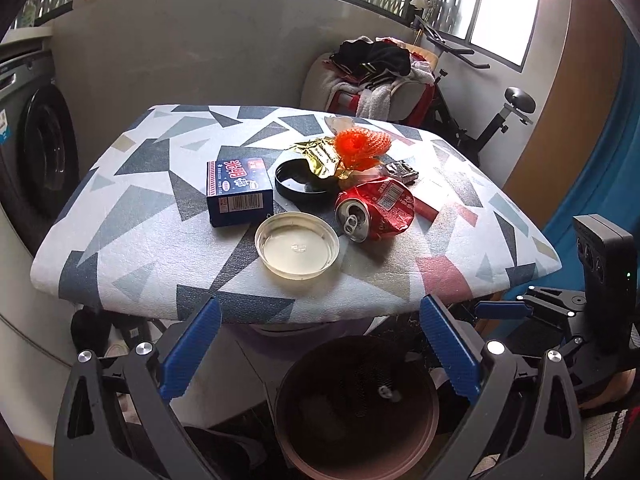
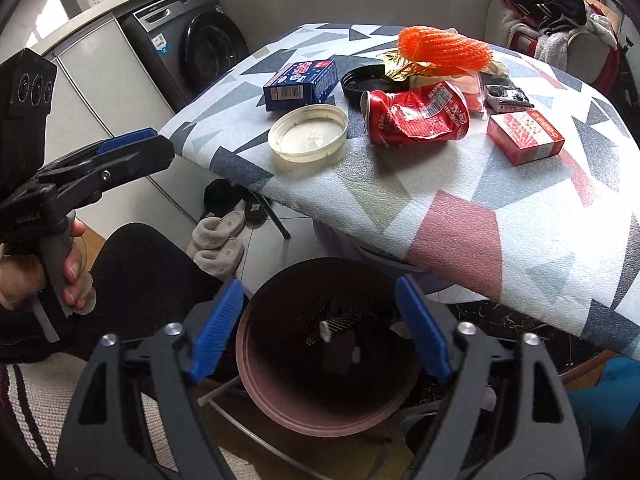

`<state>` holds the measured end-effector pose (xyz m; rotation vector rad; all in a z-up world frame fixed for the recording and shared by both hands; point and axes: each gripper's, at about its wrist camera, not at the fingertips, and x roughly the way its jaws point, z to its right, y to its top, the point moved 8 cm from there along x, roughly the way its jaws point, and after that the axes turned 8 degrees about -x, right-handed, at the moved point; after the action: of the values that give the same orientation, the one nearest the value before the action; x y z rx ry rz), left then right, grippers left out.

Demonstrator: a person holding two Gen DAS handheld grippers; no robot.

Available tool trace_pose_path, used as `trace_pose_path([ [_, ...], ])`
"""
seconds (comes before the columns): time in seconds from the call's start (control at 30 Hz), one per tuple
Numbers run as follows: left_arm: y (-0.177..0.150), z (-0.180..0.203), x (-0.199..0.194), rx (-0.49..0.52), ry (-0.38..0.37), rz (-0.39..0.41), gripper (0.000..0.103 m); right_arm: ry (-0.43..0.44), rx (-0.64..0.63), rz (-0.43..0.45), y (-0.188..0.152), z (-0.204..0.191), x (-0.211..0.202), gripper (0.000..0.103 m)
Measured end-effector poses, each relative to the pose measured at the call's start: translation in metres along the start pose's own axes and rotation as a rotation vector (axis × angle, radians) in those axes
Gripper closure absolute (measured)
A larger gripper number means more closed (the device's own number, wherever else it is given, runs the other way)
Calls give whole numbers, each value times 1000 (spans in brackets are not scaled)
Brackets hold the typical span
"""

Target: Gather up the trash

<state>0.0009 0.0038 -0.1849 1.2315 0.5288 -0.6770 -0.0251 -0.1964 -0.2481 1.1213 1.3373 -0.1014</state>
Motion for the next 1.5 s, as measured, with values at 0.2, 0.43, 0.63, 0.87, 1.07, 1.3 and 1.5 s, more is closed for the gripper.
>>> trace_pose_path([
  [0.2, -11, 6, 9, 7, 7, -32, 6, -61, 19, -20, -2, 11, 4, 6],
  [0.43, -9, 0, 13, -10, 17, -37, 6, -101, 51, -9, -2, 25, 3, 6],
  [0.63, -1, -5, 27, 12, 41, -65, 6, -185, 26, 12, 8, 48, -2, 6],
  [0.87, 21, -11, 75, 67, 61, -103, 6, -293, 24, 38, 25, 94, -12, 6],
  [1.07, 18, -3, 135, 181, 82, -200, 6, -341, 47, 44, 33, 129, -14, 6],
  [1.3, 24, -21, 166, 134, 162, -224, 6, -392, -17, 31, 49, 169, -9, 6],
  [1.5, 30, -20, 177, 139, 156, -224, 6, -371, -101, -13, 81, 209, 21, 6],
])
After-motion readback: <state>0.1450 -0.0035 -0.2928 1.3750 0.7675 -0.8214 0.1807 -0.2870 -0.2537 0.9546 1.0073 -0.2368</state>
